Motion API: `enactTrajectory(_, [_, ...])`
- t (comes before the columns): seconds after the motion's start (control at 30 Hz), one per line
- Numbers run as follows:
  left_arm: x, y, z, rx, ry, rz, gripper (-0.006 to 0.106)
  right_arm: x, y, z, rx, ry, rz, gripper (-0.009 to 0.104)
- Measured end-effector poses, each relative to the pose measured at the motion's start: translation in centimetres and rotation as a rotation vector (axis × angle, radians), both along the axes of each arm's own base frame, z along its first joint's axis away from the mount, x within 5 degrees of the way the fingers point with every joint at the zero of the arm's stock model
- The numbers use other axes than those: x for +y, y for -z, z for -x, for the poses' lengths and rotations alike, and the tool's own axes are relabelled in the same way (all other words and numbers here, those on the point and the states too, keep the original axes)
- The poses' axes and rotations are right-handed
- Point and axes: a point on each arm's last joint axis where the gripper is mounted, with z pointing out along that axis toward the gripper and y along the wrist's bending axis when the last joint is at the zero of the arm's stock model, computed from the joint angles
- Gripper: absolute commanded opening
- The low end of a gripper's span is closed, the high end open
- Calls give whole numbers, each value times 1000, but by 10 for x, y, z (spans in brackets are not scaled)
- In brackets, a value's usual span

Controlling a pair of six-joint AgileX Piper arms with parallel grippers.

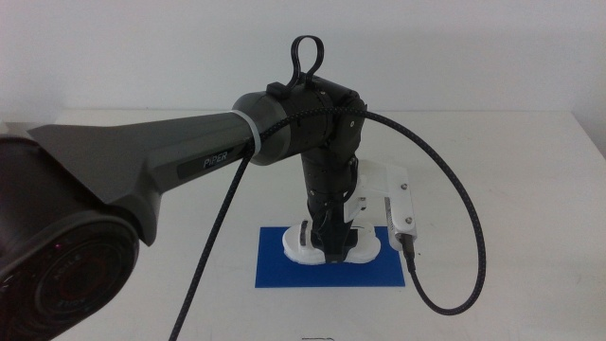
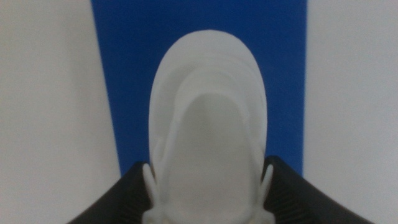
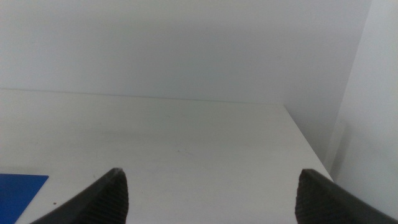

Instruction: Use one arm to grab the shoe from the table and place it on the mat.

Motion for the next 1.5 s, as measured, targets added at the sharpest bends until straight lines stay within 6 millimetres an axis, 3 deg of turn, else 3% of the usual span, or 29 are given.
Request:
enactTrajectory(0.33, [-4, 17, -3, 16, -5, -1, -2, 0, 0, 0, 0, 0, 0, 94])
enactTrajectory(0.47, [-2, 17, -5, 18, -9, 0, 6, 0, 0, 0, 0, 0, 0, 94])
enactTrajectory(0.63, [2, 18, -6, 38, 13, -7, 27, 0, 0, 0, 0, 0, 0, 94])
enactTrajectory(0.93, [3, 18, -7, 49, 21, -21, 92, 0, 0, 0, 0, 0, 0, 94])
enactTrajectory(1.0, [3, 14, -9, 40, 25, -26, 94, 0, 0, 0, 0, 0, 0, 94])
enactTrajectory(1.27, [0, -26, -19, 0, 27, -5, 94, 0, 0, 0, 0, 0, 0, 94])
enactTrajectory(1.37, [5, -57, -23, -38, -32, 72, 94, 0, 0, 0, 0, 0, 0, 94])
enactTrajectory(1.5, [17, -113, -19, -99, -183, 201, 94, 0, 0, 0, 0, 0, 0, 94])
